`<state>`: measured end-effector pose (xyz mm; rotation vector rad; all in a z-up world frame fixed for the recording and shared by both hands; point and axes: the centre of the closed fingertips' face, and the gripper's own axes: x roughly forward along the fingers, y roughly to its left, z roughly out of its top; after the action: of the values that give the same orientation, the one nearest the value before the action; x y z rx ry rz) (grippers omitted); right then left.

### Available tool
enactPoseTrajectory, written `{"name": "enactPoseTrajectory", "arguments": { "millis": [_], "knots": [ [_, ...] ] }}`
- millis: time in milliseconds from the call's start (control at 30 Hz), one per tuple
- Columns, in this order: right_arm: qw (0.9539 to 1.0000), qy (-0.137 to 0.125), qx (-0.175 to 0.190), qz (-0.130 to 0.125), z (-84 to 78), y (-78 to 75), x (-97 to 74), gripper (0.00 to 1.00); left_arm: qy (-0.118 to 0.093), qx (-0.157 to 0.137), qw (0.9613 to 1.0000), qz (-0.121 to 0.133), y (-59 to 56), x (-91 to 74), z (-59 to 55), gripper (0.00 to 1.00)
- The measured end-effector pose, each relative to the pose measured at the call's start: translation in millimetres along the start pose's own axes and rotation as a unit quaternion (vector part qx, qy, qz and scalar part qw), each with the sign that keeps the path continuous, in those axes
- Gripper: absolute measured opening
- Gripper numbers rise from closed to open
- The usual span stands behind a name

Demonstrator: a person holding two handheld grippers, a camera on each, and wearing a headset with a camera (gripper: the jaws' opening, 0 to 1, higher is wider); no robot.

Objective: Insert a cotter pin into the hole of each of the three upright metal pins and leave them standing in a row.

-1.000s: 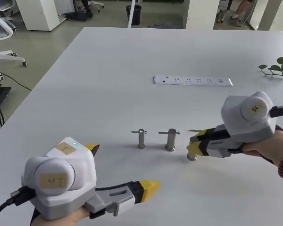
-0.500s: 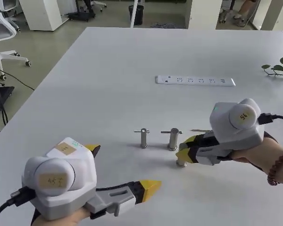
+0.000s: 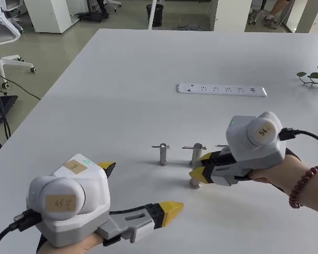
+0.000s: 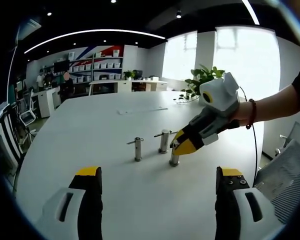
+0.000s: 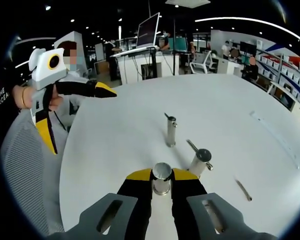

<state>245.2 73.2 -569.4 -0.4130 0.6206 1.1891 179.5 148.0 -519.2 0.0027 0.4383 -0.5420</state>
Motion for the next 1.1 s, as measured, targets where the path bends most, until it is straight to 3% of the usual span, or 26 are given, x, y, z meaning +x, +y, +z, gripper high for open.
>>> {"name": "enactPoseTrajectory", "arguments": {
  "millis": [367, 733, 1100],
  "knots": [
    [0.9997, 0.003, -0.022, 0.009, -1.3, 3.0, 0.5, 0.09, 0.002, 0.001, 1.0000, -0.003, -1.3, 1.4, -1.6, 0.94],
    [0.9998, 0.018, -0.006, 0.005, -13.8, 5.8, 4.5, 0.12, 0.002, 0.000, 1.0000, 0.000, 0.3, -0.6, -1.4, 0.94],
    [0.9998, 0.018, -0.005, -0.003, -12.0, -0.8, -9.4, 0.17, 0.002, 0.002, 1.0000, -0.001, -0.8, -1.0, -0.5, 0.94]
  ]
}}
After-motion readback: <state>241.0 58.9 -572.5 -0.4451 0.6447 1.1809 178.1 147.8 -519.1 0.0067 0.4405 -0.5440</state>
